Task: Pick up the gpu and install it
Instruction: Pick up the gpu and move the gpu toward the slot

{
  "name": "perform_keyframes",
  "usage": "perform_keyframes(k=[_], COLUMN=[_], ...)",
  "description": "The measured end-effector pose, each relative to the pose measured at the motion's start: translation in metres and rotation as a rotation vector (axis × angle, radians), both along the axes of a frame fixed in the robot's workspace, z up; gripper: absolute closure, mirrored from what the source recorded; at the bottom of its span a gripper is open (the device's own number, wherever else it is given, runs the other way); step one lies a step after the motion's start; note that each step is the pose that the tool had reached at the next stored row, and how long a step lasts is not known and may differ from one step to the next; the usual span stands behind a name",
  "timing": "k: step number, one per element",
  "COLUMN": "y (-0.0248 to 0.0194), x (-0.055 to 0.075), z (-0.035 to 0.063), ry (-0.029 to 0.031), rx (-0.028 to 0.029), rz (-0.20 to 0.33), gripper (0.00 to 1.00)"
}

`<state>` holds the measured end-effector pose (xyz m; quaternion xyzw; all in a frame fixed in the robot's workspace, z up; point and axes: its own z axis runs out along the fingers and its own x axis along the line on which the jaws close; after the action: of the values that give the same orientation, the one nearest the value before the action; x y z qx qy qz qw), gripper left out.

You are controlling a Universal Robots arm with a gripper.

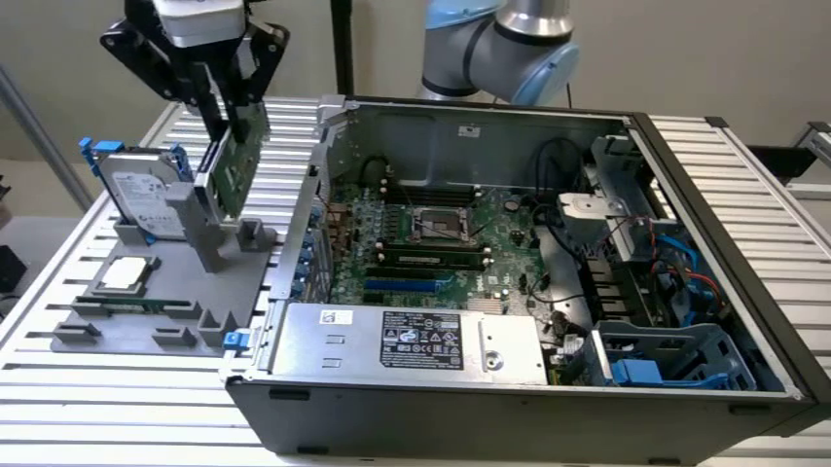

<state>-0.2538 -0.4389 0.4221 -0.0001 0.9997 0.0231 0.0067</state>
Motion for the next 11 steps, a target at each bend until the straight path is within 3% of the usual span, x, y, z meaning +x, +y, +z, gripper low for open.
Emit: perform_keyframes(k=[4, 11], y=[-0.0006, -0.0014], x=[0.018, 0.050], z=[0.0150, 0.0166], ry=[0.0010, 0.0042], rx=[0.0001, 0.0000], rz=[0.000, 0.000], gripper=[1.00, 1.00])
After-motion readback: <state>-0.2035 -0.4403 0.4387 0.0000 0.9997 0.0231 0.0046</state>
